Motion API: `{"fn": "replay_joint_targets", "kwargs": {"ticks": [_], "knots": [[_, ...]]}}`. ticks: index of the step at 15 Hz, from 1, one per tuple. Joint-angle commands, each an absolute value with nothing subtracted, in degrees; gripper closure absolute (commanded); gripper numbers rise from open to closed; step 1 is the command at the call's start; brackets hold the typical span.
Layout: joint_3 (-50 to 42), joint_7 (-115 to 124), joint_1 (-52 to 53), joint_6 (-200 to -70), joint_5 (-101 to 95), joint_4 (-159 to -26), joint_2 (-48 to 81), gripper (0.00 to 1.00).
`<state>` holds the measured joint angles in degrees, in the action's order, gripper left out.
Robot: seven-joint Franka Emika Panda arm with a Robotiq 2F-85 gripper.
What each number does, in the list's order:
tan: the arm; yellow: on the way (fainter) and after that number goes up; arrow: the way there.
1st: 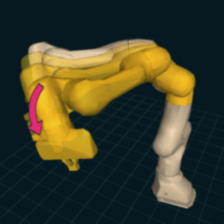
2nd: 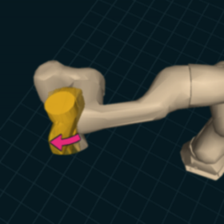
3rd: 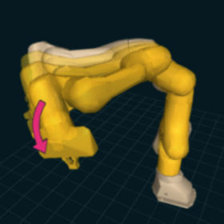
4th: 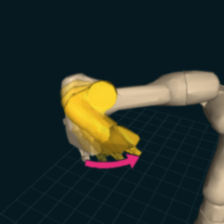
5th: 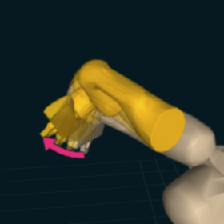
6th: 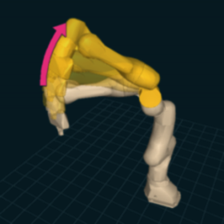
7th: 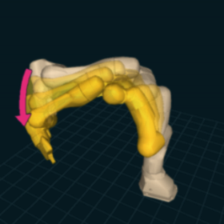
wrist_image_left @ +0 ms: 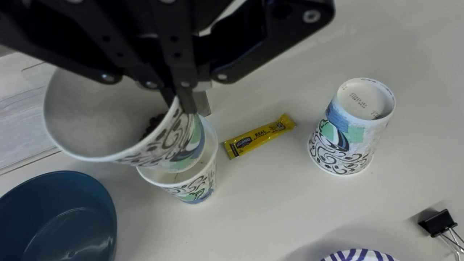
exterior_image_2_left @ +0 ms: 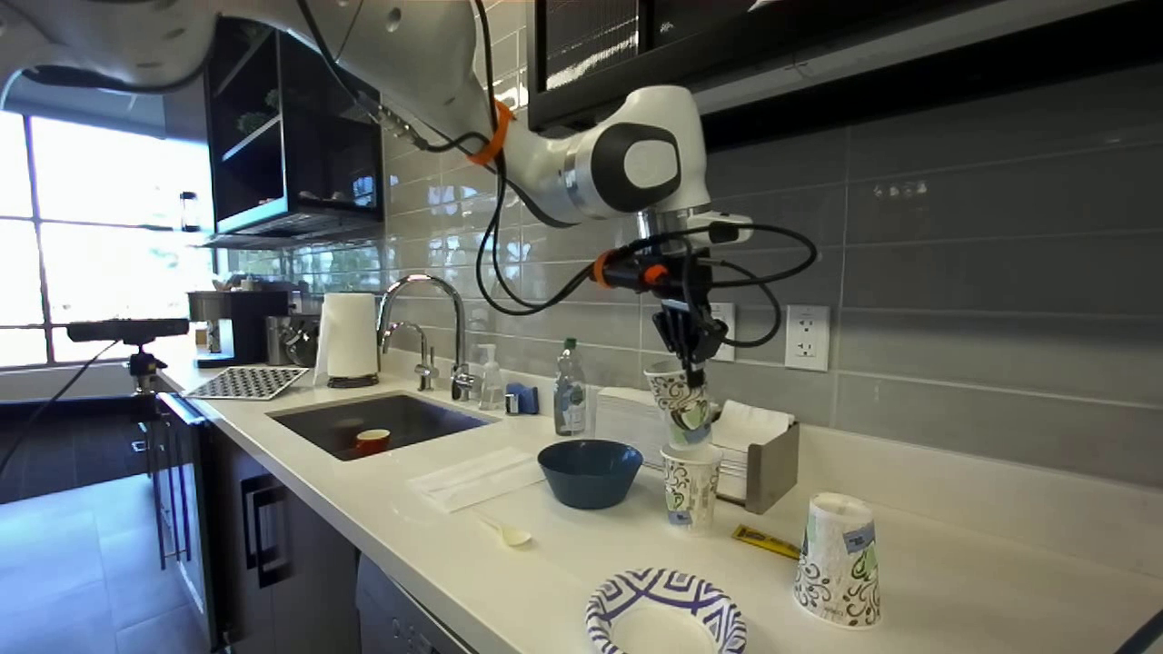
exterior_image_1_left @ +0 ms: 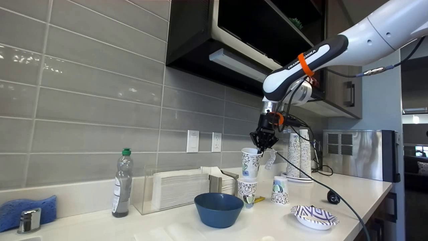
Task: Stack the two cups on the left together then put them in the blue bowl.
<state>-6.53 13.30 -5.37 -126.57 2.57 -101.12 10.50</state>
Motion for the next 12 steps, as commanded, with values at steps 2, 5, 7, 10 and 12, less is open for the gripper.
{"fn": "replay_joint_targets", "kwargs": {"ticks": [2, 5, 7, 10, 12], "knots": [[-6.5, 13.3, -6.1, -123.4, 5.1, -97.0, 13.4, 0.99], [-6.5, 13.3, -6.3, -122.8, 5.8, -96.6, 14.2, 0.99], [-6.5, 13.4, -6.4, -122.6, 6.4, -96.3, 14.6, 0.99], [-6.4, 13.1, -6.7, -122.5, 7.7, -95.9, 15.4, 0.99], [-6.4, 13.2, -6.7, -122.2, 8.1, -95.6, 15.8, 0.99]]}}
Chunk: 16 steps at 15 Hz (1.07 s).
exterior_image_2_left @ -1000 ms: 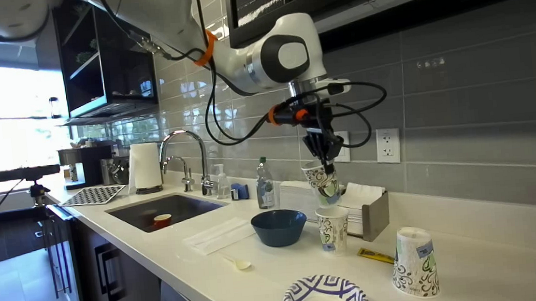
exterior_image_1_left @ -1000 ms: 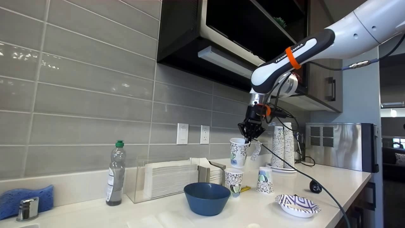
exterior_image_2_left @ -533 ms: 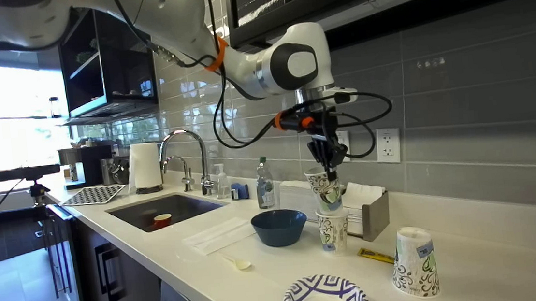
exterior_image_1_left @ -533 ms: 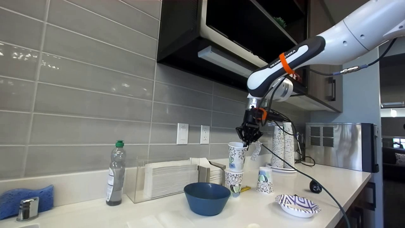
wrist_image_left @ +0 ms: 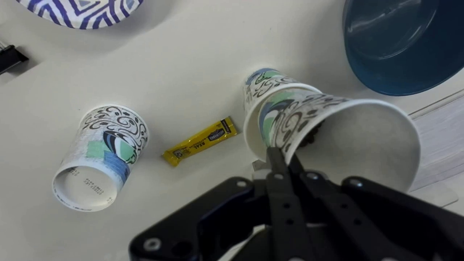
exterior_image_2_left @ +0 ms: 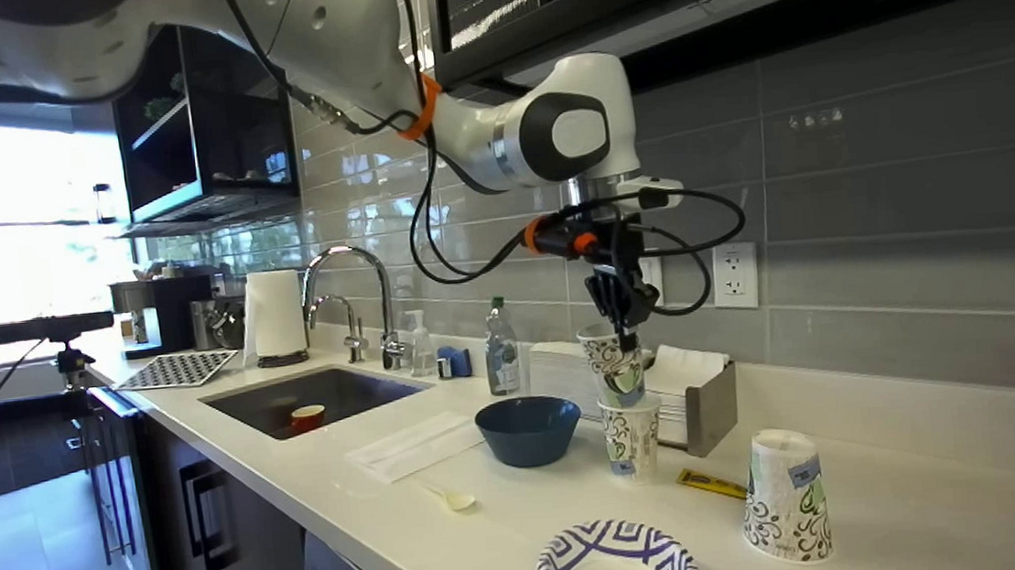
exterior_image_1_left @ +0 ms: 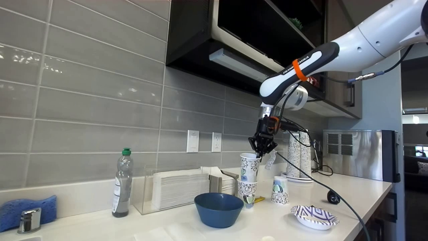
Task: Stack the two cups on the left together then put them in the blue bowl.
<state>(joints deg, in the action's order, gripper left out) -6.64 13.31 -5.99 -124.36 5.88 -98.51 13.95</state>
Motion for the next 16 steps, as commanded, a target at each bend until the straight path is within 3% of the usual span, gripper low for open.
{"fn": "replay_joint_targets", "kwargs": {"ticks": [1, 4, 12, 16], "knots": [[-6.4, 13.2, -6.7, -121.9, 8.2, -95.4, 16.1, 0.72], [-6.4, 13.2, -6.7, -121.4, 8.3, -94.9, 16.8, 0.58], [-6.8, 14.6, -6.3, -123.5, 7.3, -95.9, 18.6, 0.04], [-6.7, 14.7, -6.4, -125.2, 7.7, -96.6, 20.6, 0.0]]}}
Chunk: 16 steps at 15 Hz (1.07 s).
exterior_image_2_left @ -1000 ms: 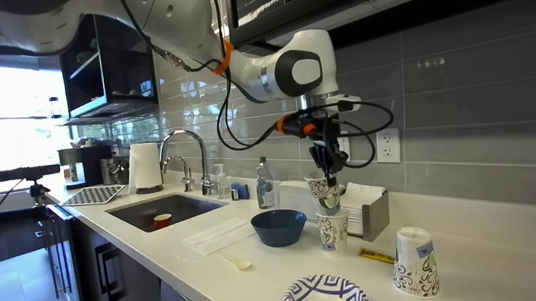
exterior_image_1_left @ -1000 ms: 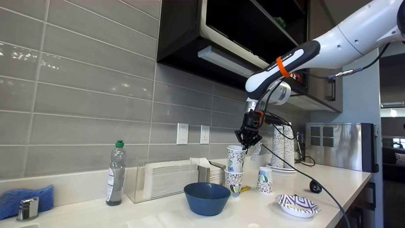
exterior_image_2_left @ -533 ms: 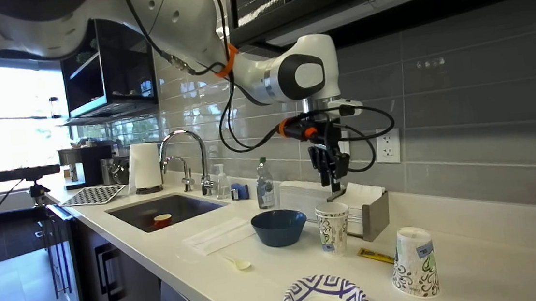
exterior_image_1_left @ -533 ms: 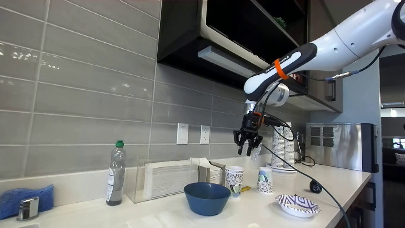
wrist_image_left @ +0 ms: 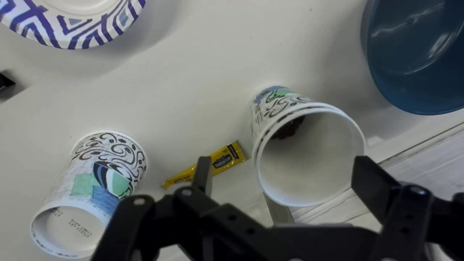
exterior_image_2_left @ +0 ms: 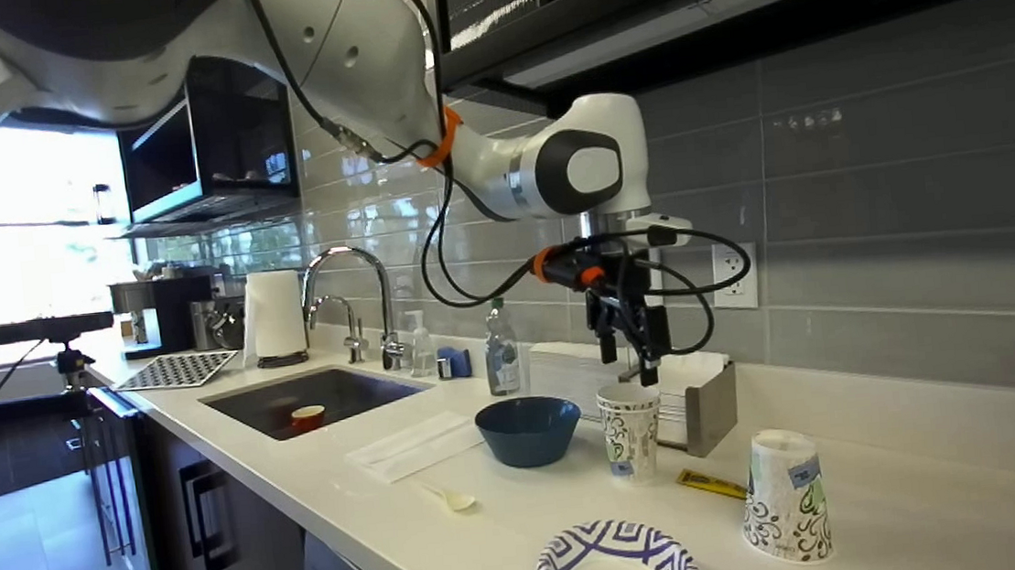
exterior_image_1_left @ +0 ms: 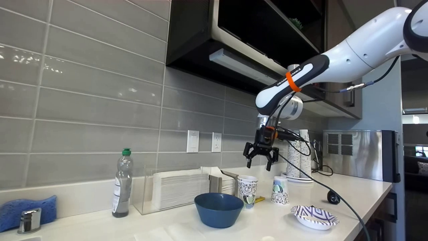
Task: Stack the two cups on the left together then put them in the blue bowl.
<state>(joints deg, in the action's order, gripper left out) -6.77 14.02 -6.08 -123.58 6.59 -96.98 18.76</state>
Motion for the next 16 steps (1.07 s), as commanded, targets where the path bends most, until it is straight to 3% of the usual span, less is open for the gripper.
{"fn": "replay_joint_targets", "kwargs": {"ticks": [1, 4, 5, 6, 16], "knots": [[-6.8, 14.8, -6.4, -125.5, 7.4, -96.6, 21.2, 0.0], [-6.8, 15.0, -6.3, -127.0, 7.3, -96.6, 22.8, 0.0], [-6.8, 15.0, -6.4, -127.2, 7.4, -96.5, 23.2, 0.08], [-6.8, 15.0, -6.3, -127.6, 7.3, -96.4, 23.6, 0.26], [-6.8, 15.6, -6.2, -128.9, 7.4, -96.7, 24.2, 0.97]]}}
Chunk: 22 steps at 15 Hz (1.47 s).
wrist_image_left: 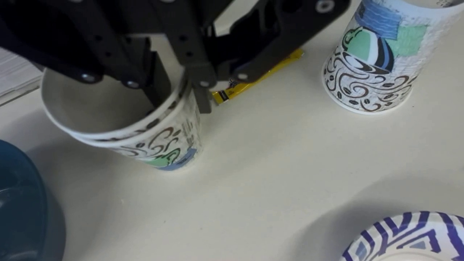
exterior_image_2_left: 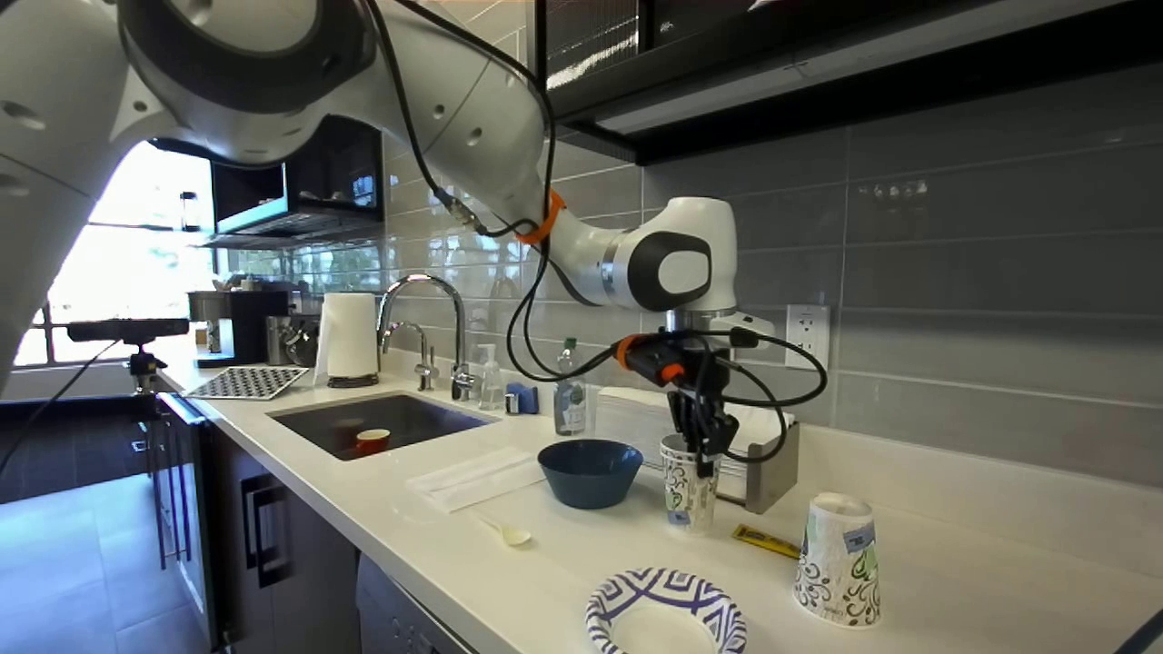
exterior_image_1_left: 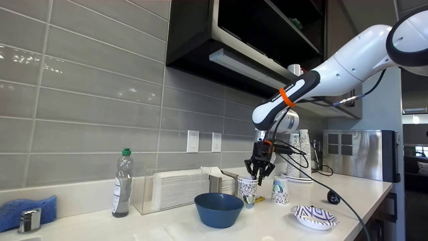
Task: Stack the two cups on the left together then put them in the blue bowl.
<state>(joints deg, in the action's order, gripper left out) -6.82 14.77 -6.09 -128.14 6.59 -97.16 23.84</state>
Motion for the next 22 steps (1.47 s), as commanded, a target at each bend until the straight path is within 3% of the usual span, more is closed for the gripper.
{"fn": "replay_joint_targets", "kwargs": {"ticks": [1, 9, 22], "knots": [[-6.8, 15.8, -6.2, -129.0, 7.4, -96.8, 24.1, 1.0], [-6.7, 16.1, -4.9, -129.8, 6.1, -99.7, 19.9, 0.99], [-3.8, 16.2, -1.0, -125.6, 1.0, -110.3, 2.4, 0.99]]}}
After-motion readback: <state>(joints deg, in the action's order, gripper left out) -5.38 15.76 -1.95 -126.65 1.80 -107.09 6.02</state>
